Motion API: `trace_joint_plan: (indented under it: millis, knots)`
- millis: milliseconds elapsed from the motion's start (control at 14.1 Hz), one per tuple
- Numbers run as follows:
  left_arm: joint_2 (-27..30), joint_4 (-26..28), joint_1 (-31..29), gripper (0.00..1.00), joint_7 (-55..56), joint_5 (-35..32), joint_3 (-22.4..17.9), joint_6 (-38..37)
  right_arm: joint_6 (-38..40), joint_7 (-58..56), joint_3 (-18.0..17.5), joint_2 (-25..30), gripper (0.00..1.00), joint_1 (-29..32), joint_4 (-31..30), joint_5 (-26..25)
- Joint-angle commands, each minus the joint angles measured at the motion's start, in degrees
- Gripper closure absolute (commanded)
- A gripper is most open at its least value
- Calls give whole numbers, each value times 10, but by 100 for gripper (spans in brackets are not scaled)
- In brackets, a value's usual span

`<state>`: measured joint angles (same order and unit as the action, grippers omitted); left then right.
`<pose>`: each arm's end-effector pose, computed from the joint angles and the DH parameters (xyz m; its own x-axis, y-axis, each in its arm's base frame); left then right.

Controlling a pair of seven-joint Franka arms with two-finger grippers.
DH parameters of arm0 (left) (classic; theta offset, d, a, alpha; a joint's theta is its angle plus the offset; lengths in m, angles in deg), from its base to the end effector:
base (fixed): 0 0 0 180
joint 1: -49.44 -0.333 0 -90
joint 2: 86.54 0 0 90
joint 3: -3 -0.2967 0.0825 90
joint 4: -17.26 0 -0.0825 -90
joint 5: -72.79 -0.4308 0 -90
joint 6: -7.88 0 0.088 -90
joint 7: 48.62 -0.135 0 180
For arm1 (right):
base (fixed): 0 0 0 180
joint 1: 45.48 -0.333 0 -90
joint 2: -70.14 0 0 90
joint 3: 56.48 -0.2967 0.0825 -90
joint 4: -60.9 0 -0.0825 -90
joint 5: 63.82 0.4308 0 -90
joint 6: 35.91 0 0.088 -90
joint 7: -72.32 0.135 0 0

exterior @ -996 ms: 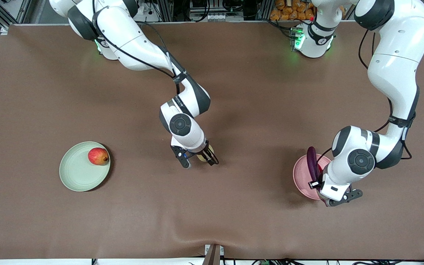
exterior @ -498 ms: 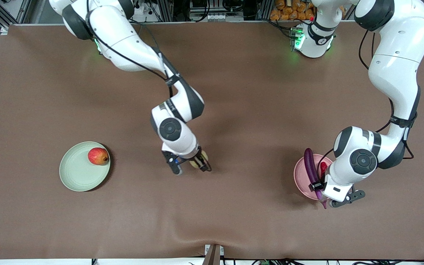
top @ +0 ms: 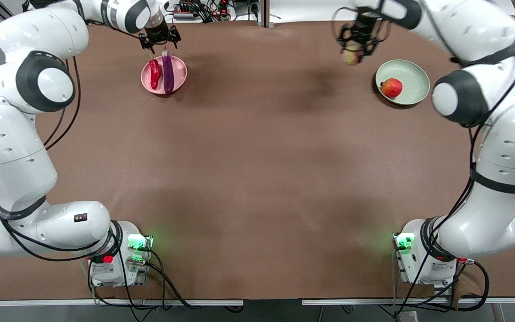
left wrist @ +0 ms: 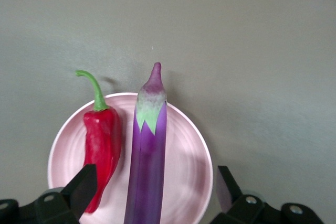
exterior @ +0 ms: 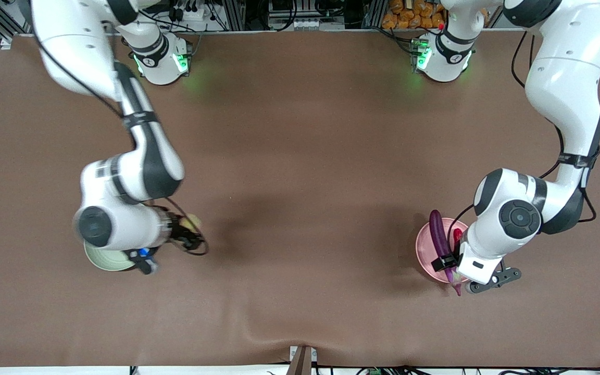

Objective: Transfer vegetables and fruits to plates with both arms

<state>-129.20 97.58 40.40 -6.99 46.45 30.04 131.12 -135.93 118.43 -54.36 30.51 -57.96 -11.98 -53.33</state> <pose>0.7511 -0.1532 0.2402 0.9484 0.2914 0.1250 0.2949 -0.9555 -0.0101 0.7229 0.1588 0.2709 0.7534 -0.6059 -0.2555 -0.6140 -0.7873 0.0565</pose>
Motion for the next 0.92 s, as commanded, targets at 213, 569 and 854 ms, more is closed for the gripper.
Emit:
trace_joint_plan:
  millis: [213,569,854]
  knots:
    - [114,12,-27,0,-102,106,6,-91,-32,-279,-14,23,67,141,-71,-35]
    - [205,12,-45,0,-237,117,7,-208,-132,-404,-14,13,64,185,-126,-35]
    - [269,12,-54,0,-254,137,7,-284,-139,-422,-14,5,0,192,-131,-35]
